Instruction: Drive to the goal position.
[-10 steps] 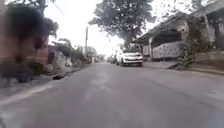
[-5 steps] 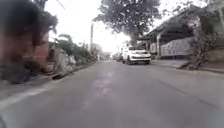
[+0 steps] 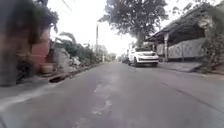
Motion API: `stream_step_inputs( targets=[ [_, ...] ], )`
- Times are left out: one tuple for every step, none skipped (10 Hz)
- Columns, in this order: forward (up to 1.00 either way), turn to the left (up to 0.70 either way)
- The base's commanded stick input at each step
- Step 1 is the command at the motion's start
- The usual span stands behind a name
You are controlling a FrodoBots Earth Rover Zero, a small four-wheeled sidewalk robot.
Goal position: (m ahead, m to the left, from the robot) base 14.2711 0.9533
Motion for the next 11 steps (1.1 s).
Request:
stream_step_inputs(
  targets=[
    [1.00, 0.10],
    [1.00, 0.10],
    [1.00, -0.08],
    [1.00, -0.20],
    [1.00, -0.30],
    [1.00, -0.30],
    [1.00, -0.30],
    [1.00, -0.30],
    [1.00, -0.30],
    [1.00, -0.30],
    [1.00, -0.30]
  ],
)
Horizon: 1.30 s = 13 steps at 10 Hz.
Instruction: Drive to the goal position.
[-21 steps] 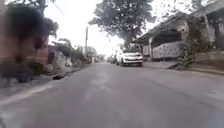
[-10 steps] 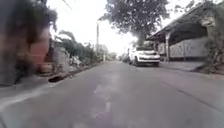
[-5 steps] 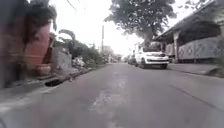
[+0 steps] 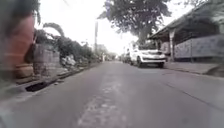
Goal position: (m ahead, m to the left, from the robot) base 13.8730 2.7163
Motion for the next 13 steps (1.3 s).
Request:
stream_step_inputs(
  targets=[
    [1.00, -0.30],
    [1.00, -0.19],
    [1.00, -0.01],
    [1.00, 0.10],
    [1.00, 0.10],
    [1.00, 0.10],
    [1.00, 0.10],
    [1.00, 0.10],
    [1.00, 0.10],
    [1.00, 0.10],
    [1.00, 0.10],
    [1.00, 0.10],
    [1.00, 0.10]
  ],
)
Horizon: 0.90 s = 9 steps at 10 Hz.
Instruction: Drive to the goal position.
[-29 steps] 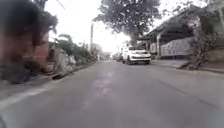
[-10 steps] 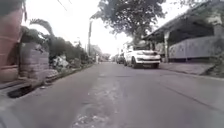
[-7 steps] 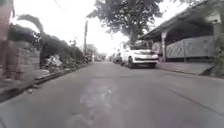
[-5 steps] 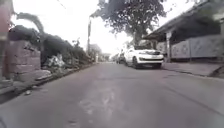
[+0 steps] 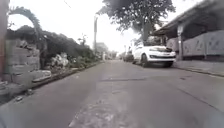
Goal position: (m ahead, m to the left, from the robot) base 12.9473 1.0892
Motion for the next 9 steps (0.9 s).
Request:
stream_step_inputs(
  targets=[
    [1.00, 0.10],
    [1.00, 0.10],
    [1.00, 0.01],
    [1.00, -0.13],
    [1.00, -0.20],
    [1.00, -0.28],
    [1.00, -0.30],
    [1.00, -0.30],
    [1.00, -0.30]
  ],
)
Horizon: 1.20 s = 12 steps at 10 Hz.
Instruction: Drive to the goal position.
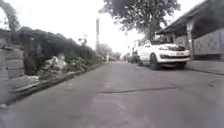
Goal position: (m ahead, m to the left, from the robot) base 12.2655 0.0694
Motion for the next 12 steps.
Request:
stream_step_inputs(
  targets=[
    [1.00, -0.30],
    [1.00, -0.30],
    [1.00, 0.10],
    [1.00, 0.10],
    [1.00, 0.10],
    [1.00, 0.10],
    [1.00, 0.10],
    [1.00, 0.10],
    [1.00, 0.10],
    [1.00, 0.10],
    [1.00, 0.10],
    [1.00, 0.10]
  ],
)
